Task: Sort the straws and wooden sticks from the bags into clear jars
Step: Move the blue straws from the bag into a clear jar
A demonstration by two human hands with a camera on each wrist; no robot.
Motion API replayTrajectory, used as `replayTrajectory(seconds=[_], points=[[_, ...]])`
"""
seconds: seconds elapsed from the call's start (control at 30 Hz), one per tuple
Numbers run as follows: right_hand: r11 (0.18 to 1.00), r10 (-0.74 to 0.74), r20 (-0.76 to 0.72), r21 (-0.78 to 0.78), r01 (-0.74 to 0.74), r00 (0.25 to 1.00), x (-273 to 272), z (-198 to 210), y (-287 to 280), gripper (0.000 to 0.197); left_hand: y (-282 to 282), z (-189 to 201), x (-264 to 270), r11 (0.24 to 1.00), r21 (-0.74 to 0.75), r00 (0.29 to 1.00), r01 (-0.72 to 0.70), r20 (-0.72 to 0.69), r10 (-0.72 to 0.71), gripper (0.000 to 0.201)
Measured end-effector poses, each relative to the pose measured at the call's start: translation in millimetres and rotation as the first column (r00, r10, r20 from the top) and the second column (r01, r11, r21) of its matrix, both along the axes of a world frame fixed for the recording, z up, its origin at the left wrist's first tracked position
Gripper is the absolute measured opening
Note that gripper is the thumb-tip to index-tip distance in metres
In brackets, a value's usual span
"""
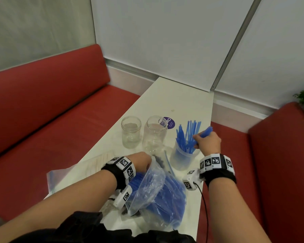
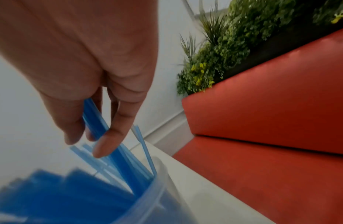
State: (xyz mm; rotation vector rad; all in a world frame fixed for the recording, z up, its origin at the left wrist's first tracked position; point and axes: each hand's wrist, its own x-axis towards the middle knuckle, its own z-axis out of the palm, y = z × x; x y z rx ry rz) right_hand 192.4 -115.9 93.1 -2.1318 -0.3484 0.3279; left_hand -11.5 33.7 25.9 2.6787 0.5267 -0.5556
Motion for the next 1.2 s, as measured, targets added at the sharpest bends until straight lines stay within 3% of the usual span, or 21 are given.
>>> replayTrajectory(seconds=[0.07,0.2,0.33,0.43,0.53,0.57,0.73,0.8,0.87,0.9,0.97,1.03,1.07,1.13,1.2], points=[[0.999,0.039,-0.019,0.001,-0.039,0.999,-7.1,-12.5,1.7,0.030,-6.8,-13.5,-3.6,0.995,0.061,0.996,0.075,-0.058,-0.071,0.031],[0.997,0.023,0.178,0.065,-0.035,0.984,-13.8,-19.5,0.0,0.055,-8.8,-27.9,-8.7,0.972,0.203,0.991,0.116,-0.096,-0.099,0.025],[0.983,-0.038,0.346,0.182,-0.027,0.938,-23.3,-22.8,0.7,0.046,-6.8,-25.9,-7.3,0.961,0.247,0.985,0.128,-0.146,-0.093,0.021],[0.993,0.024,0.488,0.086,-0.075,0.873,-28.0,-30.3,4.5,0.044,-7.0,-17.6,-2.4,0.950,0.287,0.981,0.125,-0.178,-0.075,0.020],[0.939,0.264,0.274,-0.294,-0.181,0.925,-27.2,-40.0,10.0,0.052,-7.9,-9.8,3.1,0.947,0.306,0.981,0.101,-0.190,-0.044,0.020],[0.927,0.268,0.212,-0.321,-0.192,0.940,-28.0,-40.7,11.2,0.055,-8.6,-6.1,4.0,0.945,0.312,0.980,0.098,-0.195,-0.037,0.019],[0.931,0.252,0.193,-0.317,-0.183,0.948,-32.4,-35.9,11.7,0.067,-9.1,3.7,7.3,0.944,0.316,0.977,0.096,-0.213,-0.027,0.016],[0.977,0.154,0.250,-0.181,-0.110,0.956,-33.0,-31.7,11.1,0.066,-9.6,6.9,7.9,0.947,0.305,0.974,0.102,-0.226,-0.032,0.016],[0.994,0.039,0.419,0.076,-0.078,0.907,-39.5,-26.6,10.5,0.054,-10.0,10.6,9.2,0.949,0.301,0.972,0.092,-0.235,-0.019,0.017],[0.977,0.018,0.489,0.175,-0.118,0.872,-45.5,-24.6,10.7,0.047,-10.7,14.0,8.6,0.951,0.294,0.970,0.091,-0.243,-0.017,0.018],[0.942,0.096,0.557,0.216,-0.256,0.825,-58.5,-25.4,13.5,0.038,-10.4,18.4,9.6,0.954,0.286,0.965,0.087,-0.260,-0.010,0.021],[0.907,0.284,0.479,0.146,-0.394,0.830,-72.0,-28.0,16.7,0.041,-11.0,25.4,11.1,0.950,0.296,0.965,0.101,-0.262,-0.021,0.021],[0.875,0.416,0.366,0.090,-0.477,0.832,-77.9,-29.8,18.7,0.044,-11.2,29.5,11.4,0.945,0.305,0.964,0.119,-0.262,-0.037,0.022],[0.743,0.669,0.112,-0.070,-0.666,0.734,-88.6,-35.1,24.2,0.055,-12.8,38.6,12.1,0.924,0.351,0.969,0.152,-0.239,-0.069,0.029],[0.570,0.790,-0.118,-0.221,-0.791,0.602,-103.0,-40.9,33.8,0.060,-17.3,52.9,13.0,0.879,0.436,0.975,0.195,-0.187,-0.123,0.036]])
